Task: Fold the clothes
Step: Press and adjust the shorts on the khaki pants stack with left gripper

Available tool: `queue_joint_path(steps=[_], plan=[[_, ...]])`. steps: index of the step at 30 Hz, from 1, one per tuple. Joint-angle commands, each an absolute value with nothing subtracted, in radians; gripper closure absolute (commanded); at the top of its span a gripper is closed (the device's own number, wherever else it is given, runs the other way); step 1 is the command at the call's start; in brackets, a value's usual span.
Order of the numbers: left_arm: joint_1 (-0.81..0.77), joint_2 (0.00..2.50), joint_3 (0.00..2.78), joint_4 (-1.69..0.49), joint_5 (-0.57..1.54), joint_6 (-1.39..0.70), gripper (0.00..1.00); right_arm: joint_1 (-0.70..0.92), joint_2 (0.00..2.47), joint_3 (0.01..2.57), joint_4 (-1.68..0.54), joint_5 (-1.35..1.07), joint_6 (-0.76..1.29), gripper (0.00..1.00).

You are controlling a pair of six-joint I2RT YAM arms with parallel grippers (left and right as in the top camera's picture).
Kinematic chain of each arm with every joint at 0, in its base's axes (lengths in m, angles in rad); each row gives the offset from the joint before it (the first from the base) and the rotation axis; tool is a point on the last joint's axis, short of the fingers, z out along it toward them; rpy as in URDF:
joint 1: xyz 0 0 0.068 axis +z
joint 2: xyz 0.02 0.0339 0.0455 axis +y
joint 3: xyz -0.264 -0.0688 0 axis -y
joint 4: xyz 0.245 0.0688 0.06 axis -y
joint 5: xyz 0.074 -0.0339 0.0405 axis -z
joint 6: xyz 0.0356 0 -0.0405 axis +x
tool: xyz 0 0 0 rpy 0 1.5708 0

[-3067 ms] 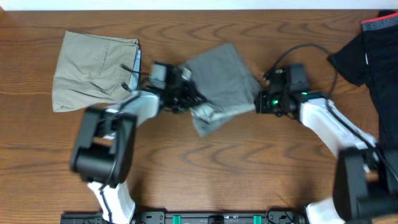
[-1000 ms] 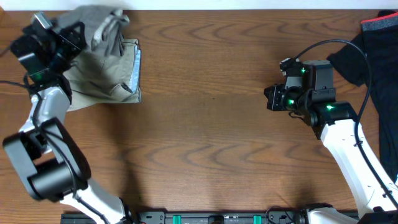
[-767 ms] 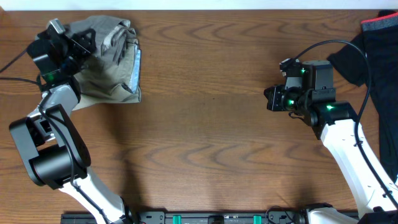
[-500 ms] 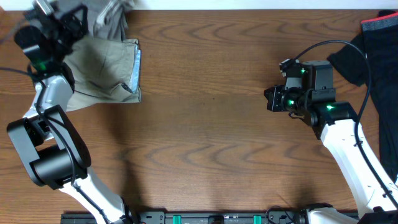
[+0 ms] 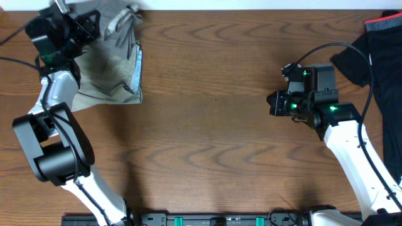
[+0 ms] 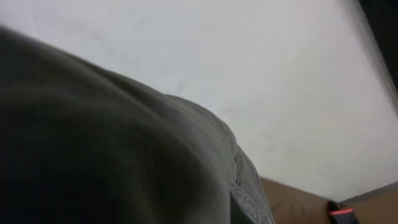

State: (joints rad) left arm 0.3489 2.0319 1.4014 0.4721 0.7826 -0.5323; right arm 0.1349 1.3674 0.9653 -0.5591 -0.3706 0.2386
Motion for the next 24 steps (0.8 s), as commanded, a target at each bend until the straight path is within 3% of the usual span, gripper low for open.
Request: queue_joint_path(steps=[1,5,13,24], plan=[[0.348,2.046,1.418,0.417,0.776,-0.482,0.94,0.132,1.364,0.968,-0.567,-0.395,0.25,0.99],[0.347,2.048,1.418,0.395,0.777,-0.483,0.94,0.132,1.364,0.968,-0.565,-0.398,0.25,0.99],[0.341,2.046,1.431,0.742,0.795,-0.668,0.94,0.132,1.363,0.968,-0.57,-0.402,0.251,0.99],[0.316,2.08,1.431,0.645,0.694,-0.531,0.94,0.132,1.363,0.968,-0.569,-0.401,0.251,0.99]])
